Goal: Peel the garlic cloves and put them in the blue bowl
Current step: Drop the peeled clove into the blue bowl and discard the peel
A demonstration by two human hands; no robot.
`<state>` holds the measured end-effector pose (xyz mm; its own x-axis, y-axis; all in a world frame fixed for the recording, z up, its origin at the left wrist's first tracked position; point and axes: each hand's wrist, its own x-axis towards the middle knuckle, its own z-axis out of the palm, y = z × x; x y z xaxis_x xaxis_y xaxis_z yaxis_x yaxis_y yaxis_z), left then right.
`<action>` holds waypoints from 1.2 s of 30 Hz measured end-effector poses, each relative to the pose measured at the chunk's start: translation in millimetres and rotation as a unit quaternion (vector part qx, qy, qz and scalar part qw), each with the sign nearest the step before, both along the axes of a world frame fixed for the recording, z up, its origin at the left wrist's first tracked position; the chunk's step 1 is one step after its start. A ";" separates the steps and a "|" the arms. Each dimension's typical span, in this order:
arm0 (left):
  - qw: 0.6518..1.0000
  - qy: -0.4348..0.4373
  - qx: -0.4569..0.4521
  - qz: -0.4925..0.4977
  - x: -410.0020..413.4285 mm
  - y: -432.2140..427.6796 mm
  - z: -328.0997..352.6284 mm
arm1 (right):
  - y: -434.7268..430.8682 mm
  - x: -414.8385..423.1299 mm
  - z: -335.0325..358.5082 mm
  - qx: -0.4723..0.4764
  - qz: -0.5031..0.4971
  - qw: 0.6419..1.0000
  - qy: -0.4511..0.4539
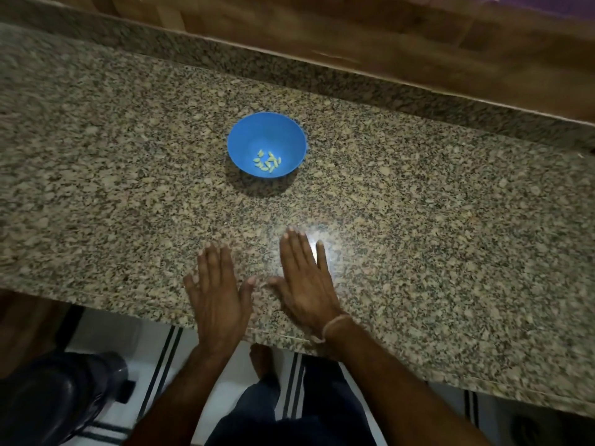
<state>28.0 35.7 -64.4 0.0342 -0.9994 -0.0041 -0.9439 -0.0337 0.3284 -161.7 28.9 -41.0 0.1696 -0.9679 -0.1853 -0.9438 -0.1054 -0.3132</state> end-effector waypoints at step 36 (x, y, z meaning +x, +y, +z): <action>0.957 -0.033 -0.048 0.285 -85.3 77.6 -8.0 | -135.8 7.4 -18.2 -0.062 0.505 0.861 -0.014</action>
